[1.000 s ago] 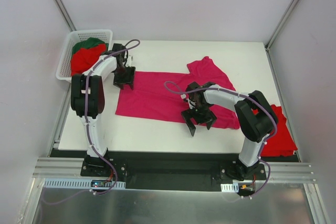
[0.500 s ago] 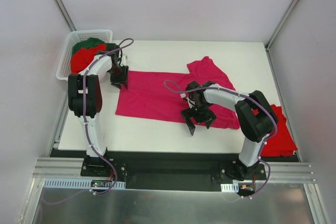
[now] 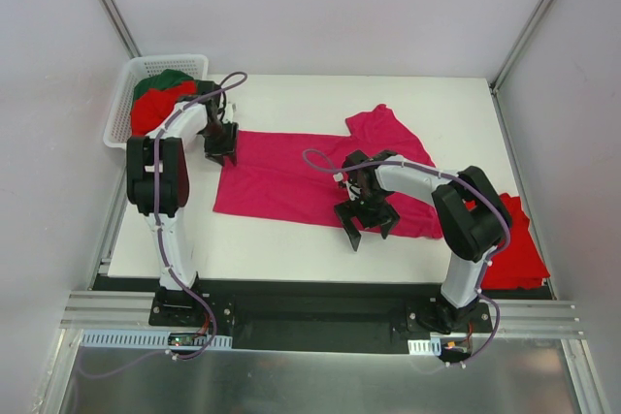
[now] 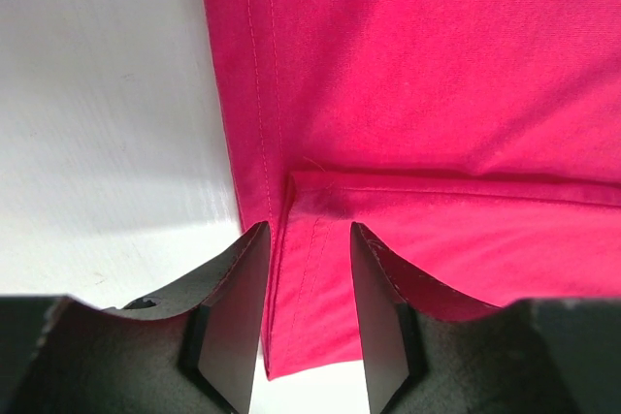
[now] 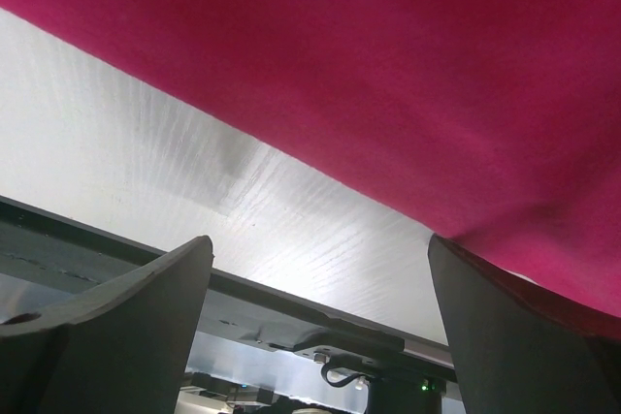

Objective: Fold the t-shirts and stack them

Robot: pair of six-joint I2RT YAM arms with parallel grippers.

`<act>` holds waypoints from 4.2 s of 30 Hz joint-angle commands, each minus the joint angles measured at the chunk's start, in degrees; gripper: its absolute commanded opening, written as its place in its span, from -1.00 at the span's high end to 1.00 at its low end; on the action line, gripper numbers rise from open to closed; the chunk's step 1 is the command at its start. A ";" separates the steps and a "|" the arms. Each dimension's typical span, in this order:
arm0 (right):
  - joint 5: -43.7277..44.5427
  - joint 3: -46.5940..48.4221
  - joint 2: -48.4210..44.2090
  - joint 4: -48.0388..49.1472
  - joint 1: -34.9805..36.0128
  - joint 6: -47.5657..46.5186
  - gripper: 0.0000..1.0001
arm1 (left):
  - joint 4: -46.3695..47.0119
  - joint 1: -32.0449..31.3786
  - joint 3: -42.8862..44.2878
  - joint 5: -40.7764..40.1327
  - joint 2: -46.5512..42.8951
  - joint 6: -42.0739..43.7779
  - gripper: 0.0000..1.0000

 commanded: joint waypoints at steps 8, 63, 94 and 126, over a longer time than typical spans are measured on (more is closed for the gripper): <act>0.51 0.58 -0.49 -1.42 0.25 0.19 -0.93 | -0.91 -0.47 -0.38 1.51 0.92 -0.44 0.42; 0.33 -0.30 -0.49 -1.86 0.25 -0.87 -0.93 | -1.27 -1.26 0.77 -1.74 1.19 0.00 0.47; -0.11 -0.82 -0.05 -1.59 0.25 -0.61 -0.93 | -1.27 -1.96 2.61 -4.11 1.10 0.00 0.70; 0.07 -1.53 0.04 -1.86 0.25 -1.22 -0.93 | -1.70 -2.14 3.66 -2.27 4.00 -0.44 0.42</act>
